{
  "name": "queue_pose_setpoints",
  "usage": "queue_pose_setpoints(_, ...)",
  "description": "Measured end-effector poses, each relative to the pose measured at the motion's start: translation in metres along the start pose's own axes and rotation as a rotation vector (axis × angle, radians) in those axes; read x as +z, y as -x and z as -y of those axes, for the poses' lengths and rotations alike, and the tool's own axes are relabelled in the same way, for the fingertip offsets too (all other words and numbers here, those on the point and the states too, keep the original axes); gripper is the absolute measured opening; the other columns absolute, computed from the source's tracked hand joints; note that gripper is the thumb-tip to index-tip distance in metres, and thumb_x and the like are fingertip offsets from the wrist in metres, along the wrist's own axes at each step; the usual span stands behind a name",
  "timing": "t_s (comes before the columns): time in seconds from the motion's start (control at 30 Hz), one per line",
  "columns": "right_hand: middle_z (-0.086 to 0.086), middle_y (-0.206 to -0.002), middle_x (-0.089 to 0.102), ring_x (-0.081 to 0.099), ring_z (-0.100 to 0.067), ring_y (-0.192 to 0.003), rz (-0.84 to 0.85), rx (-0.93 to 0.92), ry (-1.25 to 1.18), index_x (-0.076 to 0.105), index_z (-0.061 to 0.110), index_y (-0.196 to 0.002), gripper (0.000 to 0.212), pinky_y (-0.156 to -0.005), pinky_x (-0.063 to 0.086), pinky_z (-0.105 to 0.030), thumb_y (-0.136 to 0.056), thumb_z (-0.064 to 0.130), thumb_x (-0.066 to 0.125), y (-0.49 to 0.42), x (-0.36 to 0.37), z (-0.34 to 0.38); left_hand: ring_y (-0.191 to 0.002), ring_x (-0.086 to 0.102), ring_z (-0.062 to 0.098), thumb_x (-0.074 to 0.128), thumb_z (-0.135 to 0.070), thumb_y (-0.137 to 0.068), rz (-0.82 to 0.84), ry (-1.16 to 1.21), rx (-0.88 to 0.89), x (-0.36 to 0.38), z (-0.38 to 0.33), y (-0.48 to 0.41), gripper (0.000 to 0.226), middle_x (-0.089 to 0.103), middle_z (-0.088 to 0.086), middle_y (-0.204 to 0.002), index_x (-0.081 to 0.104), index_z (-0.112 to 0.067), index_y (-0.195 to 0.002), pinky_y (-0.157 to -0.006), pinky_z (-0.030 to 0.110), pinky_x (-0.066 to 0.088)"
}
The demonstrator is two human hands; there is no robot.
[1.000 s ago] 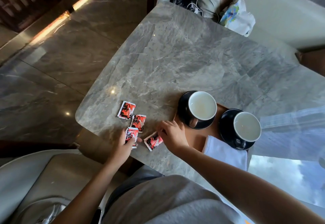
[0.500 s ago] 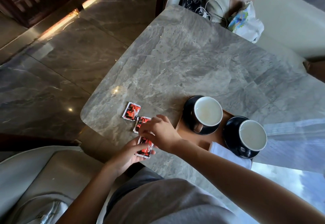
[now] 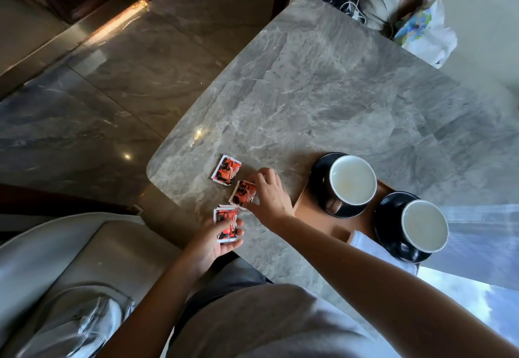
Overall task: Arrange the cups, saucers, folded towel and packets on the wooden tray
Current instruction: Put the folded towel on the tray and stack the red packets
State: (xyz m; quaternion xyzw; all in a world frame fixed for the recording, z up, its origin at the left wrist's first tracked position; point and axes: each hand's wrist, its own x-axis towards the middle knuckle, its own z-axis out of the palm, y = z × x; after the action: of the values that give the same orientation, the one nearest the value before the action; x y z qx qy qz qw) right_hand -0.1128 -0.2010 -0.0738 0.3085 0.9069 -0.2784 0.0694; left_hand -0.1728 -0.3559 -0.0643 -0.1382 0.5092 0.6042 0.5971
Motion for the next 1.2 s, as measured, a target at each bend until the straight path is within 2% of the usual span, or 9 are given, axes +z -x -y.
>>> queue_pose_setpoints(0.17, 0.0, -0.098, 0.064, 0.06, -0.023, -0.088, -0.009, 0.089, -0.241, 0.055, 0.022, -0.1, 0.018, -0.07, 0.049, -0.036, -0.084, 0.025, 0.064, 0.002, -0.005, -0.011, -0.066, 0.069, 0.014, 0.052, -0.04, -0.088, -0.063, 0.046, -0.017, -0.007, -0.002, -0.009, 0.029, 0.073, 0.0, -0.076, 0.063, -0.014, -0.096, -0.067, 0.03, 0.057)
queue_pose_setpoints(0.27, -0.002, -0.081, 0.069, 0.062, -0.02, -0.073, -0.006, 0.157, -0.443, 0.062, 0.016, -0.094, 0.012, -0.069, 0.048, -0.032, -0.084, 0.019, 0.067, 0.0, -0.012, -0.012, -0.065, 0.071, 0.014, 0.049, -0.052, -0.084, -0.118, 0.06, -0.043, -0.009, -0.004, -0.016, 0.041, 0.074, 0.0, -0.073, 0.064, -0.016, -0.094, -0.068, 0.033, 0.055)
queue_pose_setpoints(0.4, 0.0, -0.07, 0.062, 0.055, -0.008, -0.062, 0.244, 0.08, -0.697, 0.061, 0.013, -0.089, 0.013, -0.067, 0.045, -0.025, -0.082, 0.007, 0.071, -0.006, -0.019, 0.0, -0.064, 0.071, 0.014, 0.055, -0.048, -0.079, -0.098, 0.103, -0.056, -0.007, -0.008, -0.017, 0.037, 0.074, 0.002, -0.071, 0.064, -0.014, -0.09, -0.068, 0.035, 0.055)
queue_pose_setpoints(0.47, 0.011, -0.07, 0.059, 0.051, 0.001, -0.061, 0.317, -0.022, -0.554, 0.062, 0.013, -0.086, 0.013, -0.063, 0.042, -0.015, -0.08, 0.01, 0.073, -0.005, -0.017, 0.009, -0.068, 0.072, 0.017, 0.064, -0.03, -0.075, -0.05, 0.134, -0.052, -0.004, -0.009, -0.014, 0.026, 0.073, 0.006, -0.081, 0.061, -0.011, -0.093, -0.064, 0.034, 0.059)
queue_pose_setpoints(0.6, 0.002, -0.092, 0.058, 0.054, -0.012, -0.078, 0.262, -0.141, -0.313, 0.063, 0.016, -0.096, 0.023, -0.072, 0.045, -0.029, -0.076, 0.02, 0.075, -0.006, -0.013, 0.023, -0.071, 0.072, 0.017, 0.051, 0.004, -0.087, -0.045, 0.097, 0.003, 0.0, -0.008, -0.008, 0.013, 0.066, 0.01, -0.084, 0.058, -0.007, -0.088, -0.065, 0.033, 0.06)
queue_pose_setpoints(0.77, -0.007, -0.122, 0.051, 0.048, -0.025, -0.115, 0.107, -0.121, -0.19, 0.053, 0.018, -0.122, 0.039, -0.09, 0.048, -0.043, -0.086, 0.027, 0.063, -0.031, -0.014, 0.041, -0.085, 0.067, 0.017, 0.043, 0.004, -0.09, -0.061, 0.122, 0.039, -0.005, -0.012, -0.003, 0.027, 0.074, 0.002, -0.086, 0.059, -0.012, -0.105, -0.063, 0.028, 0.059)
queue_pose_setpoints(0.93, -0.002, -0.141, 0.034, 0.036, -0.025, -0.125, 0.003, 0.098, -0.036, 0.038, 0.018, -0.137, 0.059, -0.1, 0.039, -0.045, -0.086, 0.035, 0.061, -0.054, -0.003, 0.044, -0.086, 0.067, 0.014, 0.04, 0.014, -0.087, -0.087, 0.11, 0.076, -0.014, -0.011, 0.007, 0.041, 0.073, 0.0, -0.09, 0.059, -0.018, -0.106, -0.06, 0.024, 0.057)
queue_pose_setpoints(1.07, -0.001, -0.136, 0.036, 0.036, -0.026, -0.123, -0.085, 0.182, -0.04, 0.045, 0.02, -0.13, 0.048, -0.098, 0.036, -0.043, -0.085, 0.027, 0.058, -0.051, 0.006, 0.035, -0.09, 0.063, 0.018, 0.041, 0.015, -0.086, -0.114, 0.101, 0.063, -0.016, -0.009, 0.012, 0.039, 0.068, 0.004, -0.096, 0.06, -0.016, -0.102, -0.058, 0.023, 0.057)
queue_pose_setpoints(1.2, -0.004, -0.121, 0.047, 0.042, -0.026, -0.113, -0.094, 0.152, -0.042, 0.05, 0.018, -0.111, 0.026, -0.093, 0.036, -0.04, -0.085, 0.018, 0.055, -0.043, 0.008, 0.024, -0.076, 0.069, 0.015, 0.047, -0.006, -0.091, -0.105, 0.204, -0.008, -0.014, -0.004, 0.011, 0.019, 0.074, 0.002, -0.083, 0.063, -0.014, -0.098, -0.058, 0.024, 0.058)
